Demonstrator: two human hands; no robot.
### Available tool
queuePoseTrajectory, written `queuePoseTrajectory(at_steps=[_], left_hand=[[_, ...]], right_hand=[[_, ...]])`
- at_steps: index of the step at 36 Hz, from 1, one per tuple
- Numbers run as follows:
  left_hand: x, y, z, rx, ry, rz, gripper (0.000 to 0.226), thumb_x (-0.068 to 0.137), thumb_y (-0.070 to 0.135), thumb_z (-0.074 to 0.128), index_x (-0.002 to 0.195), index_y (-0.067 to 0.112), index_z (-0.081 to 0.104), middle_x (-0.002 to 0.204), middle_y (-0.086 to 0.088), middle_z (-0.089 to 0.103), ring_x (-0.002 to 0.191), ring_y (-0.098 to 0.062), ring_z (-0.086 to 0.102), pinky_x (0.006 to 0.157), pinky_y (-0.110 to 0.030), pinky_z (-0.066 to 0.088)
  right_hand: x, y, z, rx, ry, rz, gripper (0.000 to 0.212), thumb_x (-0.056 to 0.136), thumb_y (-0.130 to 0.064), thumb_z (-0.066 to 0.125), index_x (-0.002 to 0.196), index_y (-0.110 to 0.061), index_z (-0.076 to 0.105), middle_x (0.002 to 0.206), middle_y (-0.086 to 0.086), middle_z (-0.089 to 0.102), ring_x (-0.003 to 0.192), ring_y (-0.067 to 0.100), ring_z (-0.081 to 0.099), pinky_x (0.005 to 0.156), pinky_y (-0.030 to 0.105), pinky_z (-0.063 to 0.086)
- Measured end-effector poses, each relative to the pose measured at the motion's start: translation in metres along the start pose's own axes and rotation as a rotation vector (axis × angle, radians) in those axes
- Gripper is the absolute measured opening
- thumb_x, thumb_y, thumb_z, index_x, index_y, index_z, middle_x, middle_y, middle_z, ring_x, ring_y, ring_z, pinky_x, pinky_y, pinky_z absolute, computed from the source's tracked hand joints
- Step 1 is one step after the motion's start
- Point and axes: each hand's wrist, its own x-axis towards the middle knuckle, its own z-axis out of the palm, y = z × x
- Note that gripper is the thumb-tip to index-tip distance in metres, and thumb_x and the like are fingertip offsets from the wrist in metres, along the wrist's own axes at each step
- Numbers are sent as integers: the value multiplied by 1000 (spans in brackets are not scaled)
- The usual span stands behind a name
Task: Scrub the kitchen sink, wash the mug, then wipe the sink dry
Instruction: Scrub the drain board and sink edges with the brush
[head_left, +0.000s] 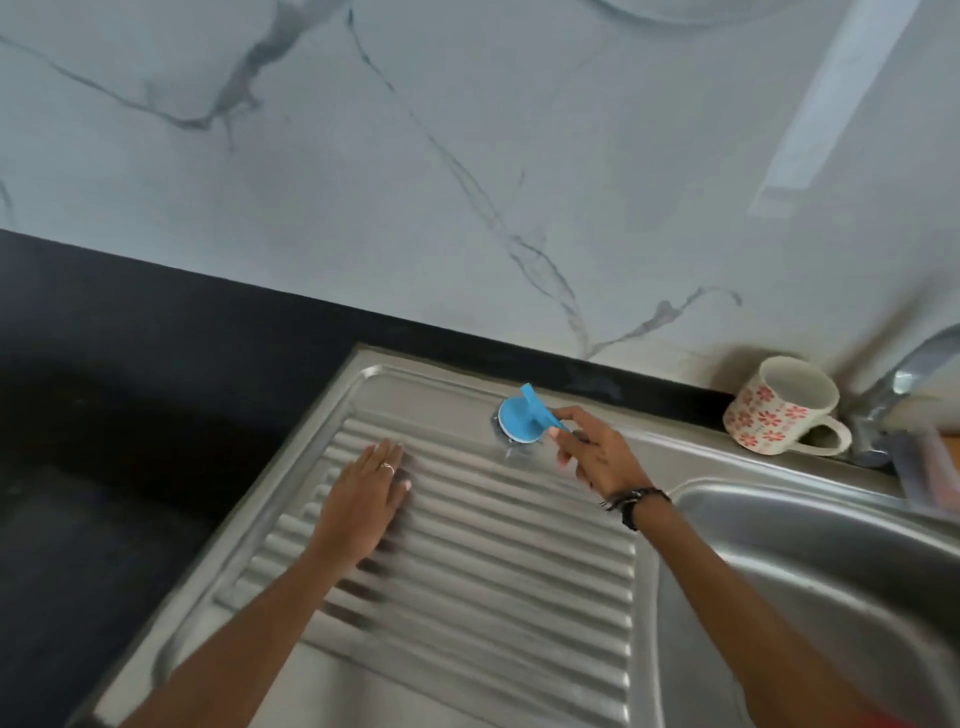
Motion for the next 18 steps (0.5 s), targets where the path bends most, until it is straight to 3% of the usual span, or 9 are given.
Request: queuePoseTrajectory(at_steps=[4,9,12,14,16,18], left_hand=[[28,-32,-14,38,-12,-49,57,97,34,41,147,10,24,156,-8,18,145,-21,15,118,-33,12],[44,-48,-24,53,-23,-68,62,95,41,43,145,9,28,155,-9,20,143,-24,18,116,-34,15],[43,-51,-18,64,12,-55,68,94,51,33,145,8,28,154,-11,23,143,-21,21,117,-33,12],[42,-51,-15,56,36,-57,85,82,62,15,145,7,30,152,-12,26,142,-22,23,117,-33,13],[45,-55,-10,81,49,-48,95,74,65,3,145,8,30,152,-12,28,142,-21,24,117,-32,13],[47,-58,-10,99,39,-50,93,76,65,5,144,9,31,151,-12,31,141,-21,27,117,-32,14]], right_hand=[[32,-10,19,-9,4,23,9,94,-33,52,103,-34,54,64,-3,56,50,9,38,50,19,32],[58,-17,26,-61,9,22,13,94,-31,52,106,-29,56,63,-3,54,47,6,37,48,17,32],[71,-17,29,-110,18,26,24,91,-28,58,115,-25,62,58,-4,53,41,1,38,47,13,33],[78,-19,38,-157,-8,10,30,91,-26,59,120,-22,63,58,-8,52,44,1,43,50,10,34],[87,-25,54,-239,-55,-15,34,91,-26,58,125,-19,60,69,-8,58,57,2,50,60,14,39],[98,-35,74,-277,-91,-22,39,92,-28,57,129,-17,57,87,2,65,69,10,55,71,23,46]])
